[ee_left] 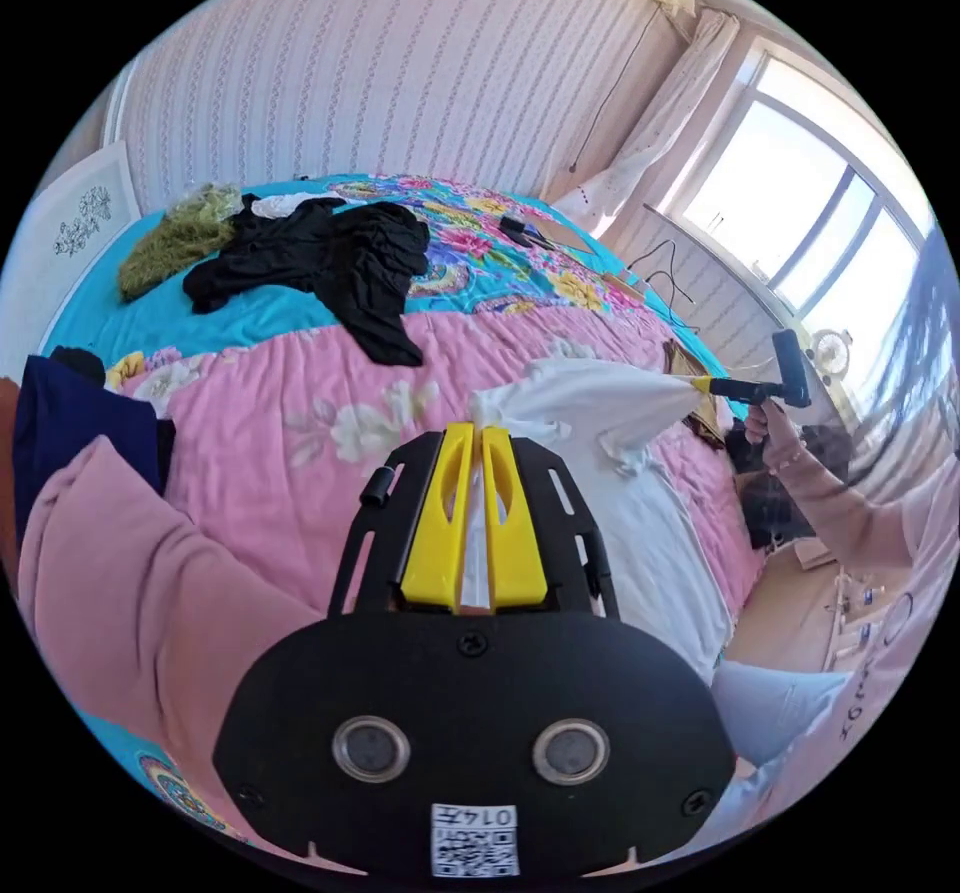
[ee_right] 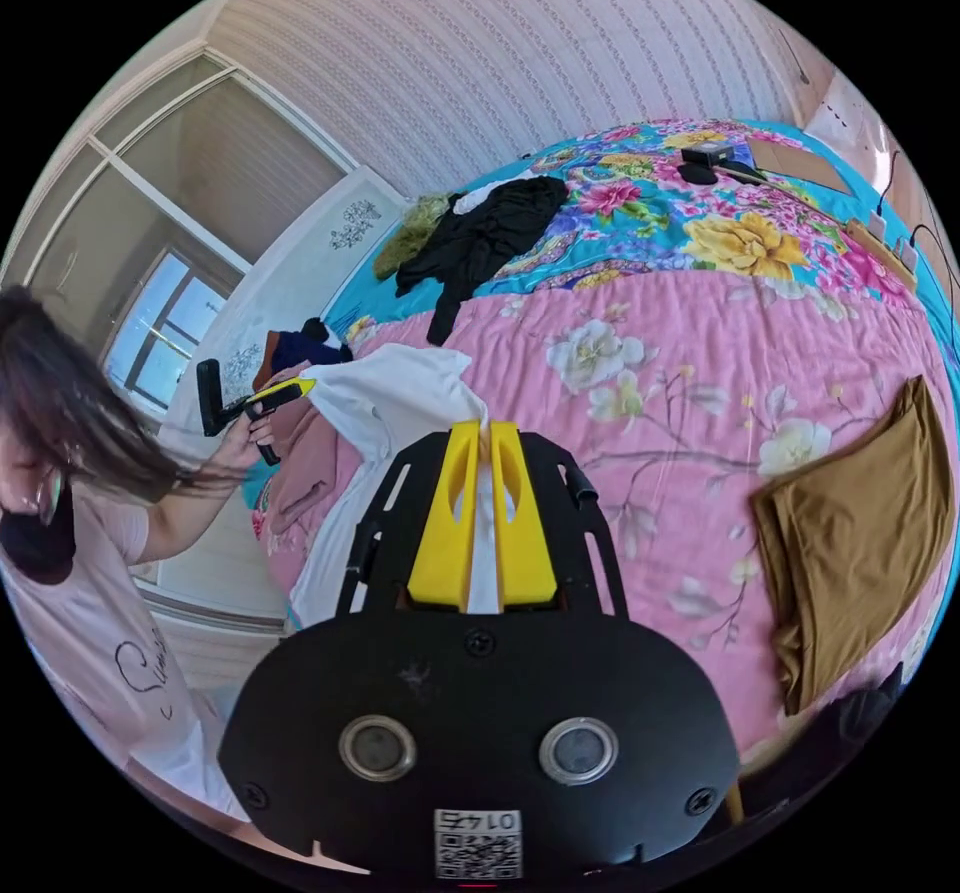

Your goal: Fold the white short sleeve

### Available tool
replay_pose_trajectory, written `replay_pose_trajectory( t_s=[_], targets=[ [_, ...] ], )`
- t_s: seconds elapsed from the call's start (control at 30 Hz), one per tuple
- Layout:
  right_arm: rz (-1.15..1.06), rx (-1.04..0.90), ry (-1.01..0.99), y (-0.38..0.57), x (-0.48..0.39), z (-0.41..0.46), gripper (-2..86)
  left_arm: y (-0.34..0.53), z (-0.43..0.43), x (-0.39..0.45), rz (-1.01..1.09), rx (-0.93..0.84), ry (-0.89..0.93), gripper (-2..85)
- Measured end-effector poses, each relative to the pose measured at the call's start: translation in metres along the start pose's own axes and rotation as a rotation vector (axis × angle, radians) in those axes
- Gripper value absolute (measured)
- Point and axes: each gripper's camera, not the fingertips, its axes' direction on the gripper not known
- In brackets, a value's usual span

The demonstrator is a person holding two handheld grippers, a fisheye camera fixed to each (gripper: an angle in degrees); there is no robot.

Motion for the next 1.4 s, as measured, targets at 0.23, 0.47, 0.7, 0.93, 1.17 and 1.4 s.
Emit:
replay_pose_trajectory(
  t_s=[0.23,0.47,0.7,0.93,1.17,1.4],
  targets=[
    [0.120,-0.246,-0.112,0.139,-0.016,0.006,1.0,0.148,-0.005,0.040,-0.088,-0.218,0.112,-1.0],
    [0.274,-0.462,-0.054,0.227,-0.023,0.045,1.3,0.233,0.031,0.069,-0.126,-0.404,-0.007,0.3],
    [0.331,-0.570,0.031,0.249,-0.027,0.050,1.9,0.251,0.018,0.095,-0.112,-0.519,-0.204,4.6],
    [0.100,-0.434,0.030,0.200,-0.082,0.073,6.0,0.203,0.053,0.170,0.038,-0.330,-0.055,5.9],
    [0.143,-0.403,-0.089,0.193,-0.095,0.148,2.3,0.212,0.128,0.201,0.008,-0.382,0.099,1.3],
    [0.113,-0.533,-0.285,0.224,-0.120,0.124,0.2,0.282,0.073,0.249,0.115,-0.507,0.201,2.0]
  ],
)
